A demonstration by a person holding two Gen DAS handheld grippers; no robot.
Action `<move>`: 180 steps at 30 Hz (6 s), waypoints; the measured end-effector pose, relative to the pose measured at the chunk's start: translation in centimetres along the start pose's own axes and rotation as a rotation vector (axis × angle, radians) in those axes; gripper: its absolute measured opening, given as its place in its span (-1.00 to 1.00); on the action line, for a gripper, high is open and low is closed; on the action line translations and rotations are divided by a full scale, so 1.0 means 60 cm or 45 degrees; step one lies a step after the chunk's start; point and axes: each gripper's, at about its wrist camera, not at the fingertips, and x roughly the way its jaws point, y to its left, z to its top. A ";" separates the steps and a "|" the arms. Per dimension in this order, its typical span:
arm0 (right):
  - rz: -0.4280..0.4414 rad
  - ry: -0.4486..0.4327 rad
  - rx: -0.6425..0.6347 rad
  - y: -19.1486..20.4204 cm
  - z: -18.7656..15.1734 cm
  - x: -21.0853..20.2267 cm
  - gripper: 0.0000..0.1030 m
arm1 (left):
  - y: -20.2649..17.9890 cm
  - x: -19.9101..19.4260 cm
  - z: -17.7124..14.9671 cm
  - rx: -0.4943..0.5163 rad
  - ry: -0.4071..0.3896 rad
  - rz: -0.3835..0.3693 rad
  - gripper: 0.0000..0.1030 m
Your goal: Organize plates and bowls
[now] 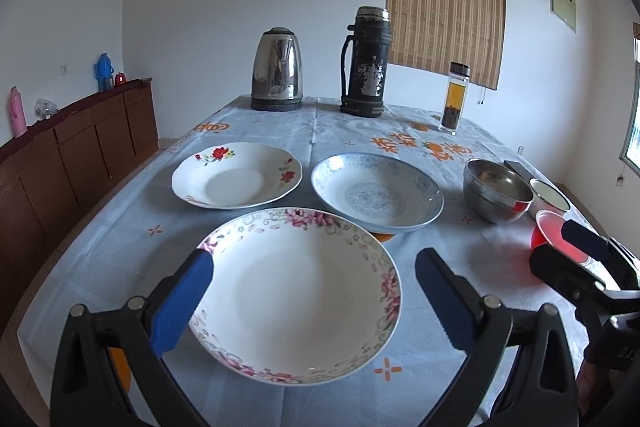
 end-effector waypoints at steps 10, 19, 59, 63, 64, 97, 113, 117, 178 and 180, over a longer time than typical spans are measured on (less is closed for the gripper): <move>0.054 0.098 -0.035 0.036 0.003 0.074 0.51 | 0.081 0.035 -0.009 -0.084 0.067 0.057 0.62; 0.110 0.203 -0.060 0.052 0.003 0.138 0.06 | 0.150 0.073 -0.026 -0.182 0.168 0.123 -0.25; 0.180 0.362 -0.166 0.096 0.004 0.206 -0.80 | 0.139 0.100 -0.023 -0.083 0.257 0.026 -0.73; 0.161 0.305 -0.176 0.096 0.008 0.193 -0.80 | 0.134 0.091 -0.013 -0.080 0.214 0.038 -0.73; 0.162 0.295 -0.171 0.095 0.008 0.191 -0.80 | 0.133 0.089 -0.010 -0.078 0.200 0.046 -0.73; 0.231 0.027 -0.177 0.049 0.080 0.233 -0.80 | 0.098 0.132 0.074 -0.112 0.037 0.170 -0.69; 0.109 -0.013 -0.082 -0.006 0.088 0.240 -0.80 | 0.040 0.154 0.121 0.001 -0.025 0.144 -0.70; 0.080 -0.023 -0.048 -0.022 0.092 0.244 -0.80 | 0.026 0.170 0.134 0.036 -0.037 0.125 -0.70; -0.179 0.105 0.138 -0.088 0.099 0.288 -0.78 | -0.027 0.308 0.147 0.084 0.095 -0.053 -0.70; -0.183 0.110 0.140 -0.089 0.098 0.288 -0.78 | -0.028 0.310 0.147 0.086 0.103 -0.056 -0.70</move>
